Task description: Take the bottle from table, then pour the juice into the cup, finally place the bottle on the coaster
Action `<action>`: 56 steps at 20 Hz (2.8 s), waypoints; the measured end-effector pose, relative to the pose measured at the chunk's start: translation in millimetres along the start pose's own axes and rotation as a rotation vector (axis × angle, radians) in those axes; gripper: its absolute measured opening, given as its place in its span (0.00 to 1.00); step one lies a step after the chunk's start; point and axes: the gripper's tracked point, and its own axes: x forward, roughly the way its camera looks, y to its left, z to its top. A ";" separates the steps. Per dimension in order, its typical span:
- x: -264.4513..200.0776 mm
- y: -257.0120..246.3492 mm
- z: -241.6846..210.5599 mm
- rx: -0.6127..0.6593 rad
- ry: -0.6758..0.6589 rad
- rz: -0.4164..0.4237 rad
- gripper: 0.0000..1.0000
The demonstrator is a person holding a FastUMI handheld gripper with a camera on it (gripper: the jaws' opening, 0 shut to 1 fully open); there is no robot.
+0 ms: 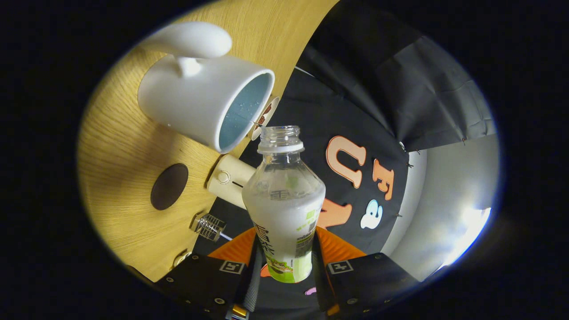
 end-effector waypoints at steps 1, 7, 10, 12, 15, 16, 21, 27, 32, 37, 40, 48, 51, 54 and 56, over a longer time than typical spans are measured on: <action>0.7 3.2 -1.1 0.015 0.003 0.011 0.53; -4.1 40.4 3.6 0.291 0.052 0.175 0.53; -8.8 50.0 14.5 0.486 0.071 0.255 0.53; -8.0 41.5 16.0 0.605 0.091 0.244 0.53; 0.3 29.8 18.4 0.795 0.103 0.226 0.53; 3.9 29.2 18.2 0.862 0.112 0.237 0.54; 13.6 25.8 13.4 1.158 0.168 0.291 0.54; 35.8 45.6 -7.3 1.470 0.254 0.311 0.54; 51.1 69.4 -12.7 1.728 0.295 0.348 0.54; 59.9 89.6 -19.4 1.870 0.331 0.351 0.54; 58.6 99.4 -15.9 1.923 0.350 0.381 0.54; 51.5 107.0 -12.5 1.959 0.347 0.410 0.62; 43.2 93.5 -13.9 1.996 0.312 0.428 0.69; 37.1 66.9 -34.8 2.023 0.280 0.358 0.87; 31.6 46.5 -47.4 2.061 0.255 0.318 0.91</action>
